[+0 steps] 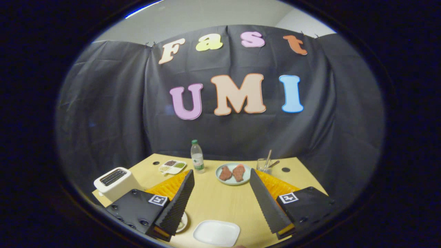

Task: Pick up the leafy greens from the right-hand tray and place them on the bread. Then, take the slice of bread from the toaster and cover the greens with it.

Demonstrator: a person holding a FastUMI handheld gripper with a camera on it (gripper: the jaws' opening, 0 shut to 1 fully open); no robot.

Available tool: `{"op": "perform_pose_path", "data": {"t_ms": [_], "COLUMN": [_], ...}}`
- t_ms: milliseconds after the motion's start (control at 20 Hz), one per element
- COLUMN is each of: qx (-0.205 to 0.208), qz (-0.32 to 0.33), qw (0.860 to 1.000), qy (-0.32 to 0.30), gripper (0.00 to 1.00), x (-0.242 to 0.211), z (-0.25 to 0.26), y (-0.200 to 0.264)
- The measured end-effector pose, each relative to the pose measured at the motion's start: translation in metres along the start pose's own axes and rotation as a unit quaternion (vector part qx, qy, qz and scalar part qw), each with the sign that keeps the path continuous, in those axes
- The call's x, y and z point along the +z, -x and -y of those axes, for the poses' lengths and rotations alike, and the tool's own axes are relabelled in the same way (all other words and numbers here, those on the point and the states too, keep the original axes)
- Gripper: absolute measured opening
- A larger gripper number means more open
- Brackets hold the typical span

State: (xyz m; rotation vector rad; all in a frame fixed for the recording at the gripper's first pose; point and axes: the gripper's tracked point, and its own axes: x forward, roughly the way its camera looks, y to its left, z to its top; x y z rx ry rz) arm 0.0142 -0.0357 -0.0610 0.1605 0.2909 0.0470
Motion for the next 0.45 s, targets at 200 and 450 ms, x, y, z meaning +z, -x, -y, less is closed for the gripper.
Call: {"op": "perform_pose_path", "data": {"t_ms": [200,450], "qx": [-0.023,-0.049], "qz": [0.050,0.085], "qw": [0.998,0.995], "qy": [-0.001,0.002], "gripper": [1.00,1.00], "x": [0.026,0.041], "z": [0.013,0.028], "y": [0.004,0.012]}}
